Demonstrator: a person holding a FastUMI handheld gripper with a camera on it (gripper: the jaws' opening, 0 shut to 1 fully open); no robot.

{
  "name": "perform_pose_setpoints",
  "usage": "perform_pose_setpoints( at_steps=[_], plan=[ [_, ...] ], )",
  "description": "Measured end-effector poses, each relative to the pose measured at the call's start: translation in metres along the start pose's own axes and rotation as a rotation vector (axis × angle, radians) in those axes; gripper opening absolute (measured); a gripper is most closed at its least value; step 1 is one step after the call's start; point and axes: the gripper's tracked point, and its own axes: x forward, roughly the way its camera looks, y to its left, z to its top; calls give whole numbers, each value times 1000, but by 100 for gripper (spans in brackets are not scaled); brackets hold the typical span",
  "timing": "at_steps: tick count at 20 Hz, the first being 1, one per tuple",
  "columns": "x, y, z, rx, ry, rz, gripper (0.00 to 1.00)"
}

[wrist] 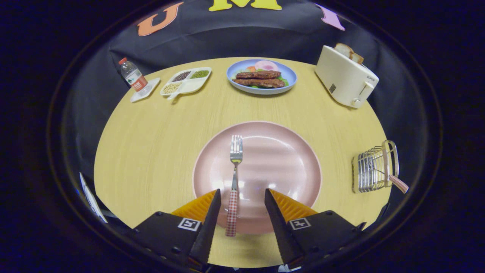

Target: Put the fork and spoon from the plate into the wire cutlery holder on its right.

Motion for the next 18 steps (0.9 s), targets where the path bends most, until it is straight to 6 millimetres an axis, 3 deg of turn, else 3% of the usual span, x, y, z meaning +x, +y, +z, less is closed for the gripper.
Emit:
perform_pose_setpoints(
  at_steps=[3, 4, 7, 9, 11, 13, 18],
  plan=[
    [5, 8, -8, 19, 36, 2, 47],
    [8, 9, -9, 21, 39, -3, 48],
    [14, 6, -14, 30, 50, -34, 24],
    [16, 6, -15, 33, 60, -38, 24],
    [14, 7, -16, 25, 57, -33, 8],
    [15, 6, -18, 7, 55, -28, 5],
    [-14, 2, -11, -10, 38, -19, 2]
  ],
)
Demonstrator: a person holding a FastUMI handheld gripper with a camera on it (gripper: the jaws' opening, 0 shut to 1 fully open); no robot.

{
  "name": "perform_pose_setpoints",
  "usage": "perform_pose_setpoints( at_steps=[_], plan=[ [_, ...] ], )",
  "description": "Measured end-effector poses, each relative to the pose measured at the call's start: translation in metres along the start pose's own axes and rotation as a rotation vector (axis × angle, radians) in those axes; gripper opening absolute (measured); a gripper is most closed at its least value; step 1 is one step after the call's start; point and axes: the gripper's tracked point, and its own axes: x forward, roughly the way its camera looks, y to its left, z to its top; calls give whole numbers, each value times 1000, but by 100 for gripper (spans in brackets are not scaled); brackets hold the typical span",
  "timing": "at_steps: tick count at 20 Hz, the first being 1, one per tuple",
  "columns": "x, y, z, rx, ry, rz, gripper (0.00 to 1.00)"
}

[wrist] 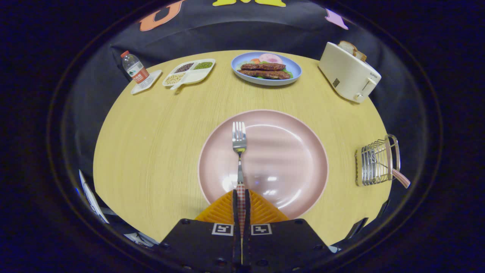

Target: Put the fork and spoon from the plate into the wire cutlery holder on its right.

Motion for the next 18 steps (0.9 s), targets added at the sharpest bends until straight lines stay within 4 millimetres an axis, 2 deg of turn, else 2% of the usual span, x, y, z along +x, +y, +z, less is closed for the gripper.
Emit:
perform_pose_setpoints(
  at_steps=[3, 7, 10, 15, 18],
  plan=[
    [-25, -12, 10, 9, -18, 10, 2],
    [-64, -39, 27, 1, -52, 6, 2],
    [-89, -70, 38, -3, -72, -22, 2],
    [-117, -115, 52, 30, -69, -19, 2],
    [-134, -154, 64, 41, -67, -43, 2]
  ],
)
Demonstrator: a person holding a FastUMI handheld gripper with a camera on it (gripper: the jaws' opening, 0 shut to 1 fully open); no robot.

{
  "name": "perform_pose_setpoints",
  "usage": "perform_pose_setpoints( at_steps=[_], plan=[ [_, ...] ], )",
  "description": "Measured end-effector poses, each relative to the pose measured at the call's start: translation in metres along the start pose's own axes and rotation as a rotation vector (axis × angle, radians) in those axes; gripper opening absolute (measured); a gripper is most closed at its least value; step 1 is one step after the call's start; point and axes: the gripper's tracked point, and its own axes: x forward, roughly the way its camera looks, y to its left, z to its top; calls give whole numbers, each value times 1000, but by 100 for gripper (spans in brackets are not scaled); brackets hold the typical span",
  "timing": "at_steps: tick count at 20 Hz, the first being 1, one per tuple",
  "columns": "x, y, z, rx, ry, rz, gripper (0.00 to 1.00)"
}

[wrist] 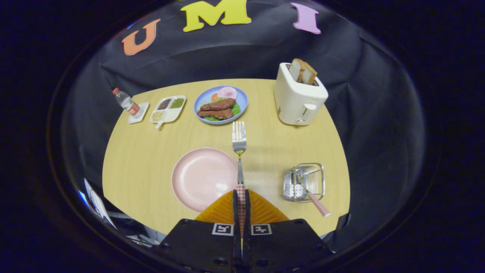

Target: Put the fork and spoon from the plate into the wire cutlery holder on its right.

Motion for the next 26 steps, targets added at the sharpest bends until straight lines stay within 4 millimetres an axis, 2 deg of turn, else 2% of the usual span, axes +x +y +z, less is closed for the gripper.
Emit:
perform_pose_setpoints(
  at_steps=[5, 10, 15, 17, 19, 21, 26],
  plan=[
    [-19, -56, 10, -4, 29, -33, 2],
    [-21, -101, -5, -7, 123, -71, 2],
    [-20, -113, -37, 58, 314, -15, 2],
    [-17, -107, -41, 144, 360, 24, 2],
    [-17, -102, -54, 161, 413, 50, 2],
    [-14, -97, -57, 179, 459, 70, 2],
    [-4, -109, -56, 159, 541, 22, 2]
  ],
)
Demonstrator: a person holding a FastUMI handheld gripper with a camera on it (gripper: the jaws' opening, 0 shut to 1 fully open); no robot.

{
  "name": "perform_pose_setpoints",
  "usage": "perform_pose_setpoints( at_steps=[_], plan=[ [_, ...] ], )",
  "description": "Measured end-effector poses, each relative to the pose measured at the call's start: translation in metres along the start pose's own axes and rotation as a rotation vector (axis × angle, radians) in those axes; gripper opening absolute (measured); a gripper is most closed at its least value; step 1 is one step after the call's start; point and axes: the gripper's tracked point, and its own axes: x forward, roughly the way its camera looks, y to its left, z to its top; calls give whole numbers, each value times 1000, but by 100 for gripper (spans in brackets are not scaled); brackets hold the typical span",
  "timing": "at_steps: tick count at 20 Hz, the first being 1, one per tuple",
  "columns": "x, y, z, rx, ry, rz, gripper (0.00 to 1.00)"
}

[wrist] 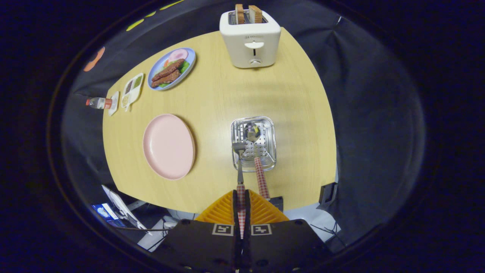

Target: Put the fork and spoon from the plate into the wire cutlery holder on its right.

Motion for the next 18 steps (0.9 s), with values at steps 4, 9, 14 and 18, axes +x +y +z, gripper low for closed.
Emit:
perform_pose_setpoints(
  at_steps=[4, 9, 14, 18],
  plan=[
    [1, -3, 0, -16, 110, 1, 2],
    [10, -2, 4, -65, 221, -13, 2],
    [18, -9, 21, -57, 233, -67, 5],
    [22, -7, 20, -71, 263, -78, 5]
  ],
)
